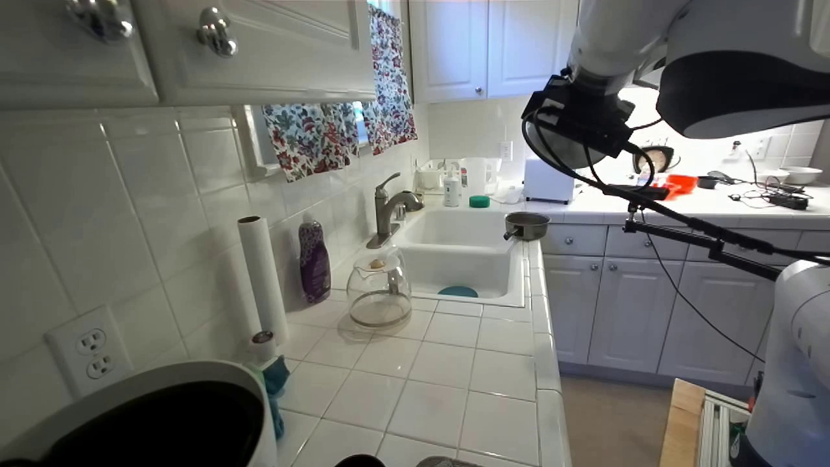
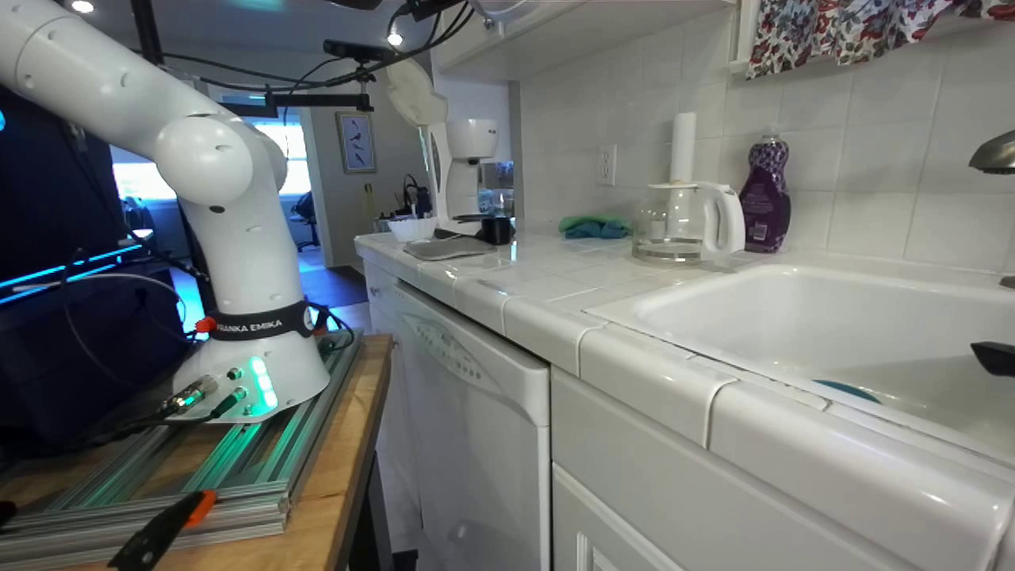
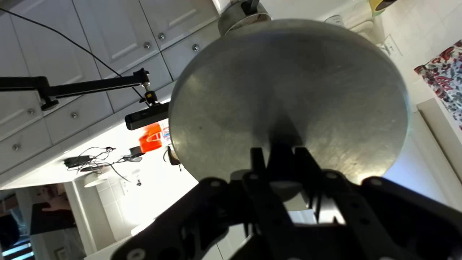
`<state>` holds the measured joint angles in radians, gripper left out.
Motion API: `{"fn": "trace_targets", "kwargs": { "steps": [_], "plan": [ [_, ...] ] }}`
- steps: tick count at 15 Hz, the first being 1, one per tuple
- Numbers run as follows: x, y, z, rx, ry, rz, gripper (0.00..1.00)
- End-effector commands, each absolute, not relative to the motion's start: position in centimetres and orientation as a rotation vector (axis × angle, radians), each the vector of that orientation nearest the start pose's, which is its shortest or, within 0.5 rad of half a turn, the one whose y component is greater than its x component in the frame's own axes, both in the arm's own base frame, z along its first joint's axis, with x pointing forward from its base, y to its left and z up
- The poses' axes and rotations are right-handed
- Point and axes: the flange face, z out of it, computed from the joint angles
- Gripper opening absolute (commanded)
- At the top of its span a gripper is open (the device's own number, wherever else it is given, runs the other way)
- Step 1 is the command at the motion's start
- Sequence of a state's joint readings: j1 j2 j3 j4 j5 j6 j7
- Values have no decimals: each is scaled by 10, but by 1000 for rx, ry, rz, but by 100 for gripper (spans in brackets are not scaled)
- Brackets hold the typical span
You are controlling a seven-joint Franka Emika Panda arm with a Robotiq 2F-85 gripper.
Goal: Put the lid over the pot
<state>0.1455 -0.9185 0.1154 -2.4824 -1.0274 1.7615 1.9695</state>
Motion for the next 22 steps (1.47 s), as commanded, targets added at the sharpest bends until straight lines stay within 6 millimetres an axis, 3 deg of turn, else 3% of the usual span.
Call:
{"fn": "trace_targets", "kwargs": {
  "steps": [1,2,3,17,18,22],
  "plan": [
    [303,-2,656,-1973,2181,-1764,6],
    [296,7,644,-2009,2190,-1778,6],
    [297,5,646,-2006,2192,-1772,26],
    [297,8,643,-2019,2184,-1779,26],
    [297,8,643,-2019,2185,-1779,6],
    [315,-1,651,-1994,2240,-1718,6]
  ]
}}
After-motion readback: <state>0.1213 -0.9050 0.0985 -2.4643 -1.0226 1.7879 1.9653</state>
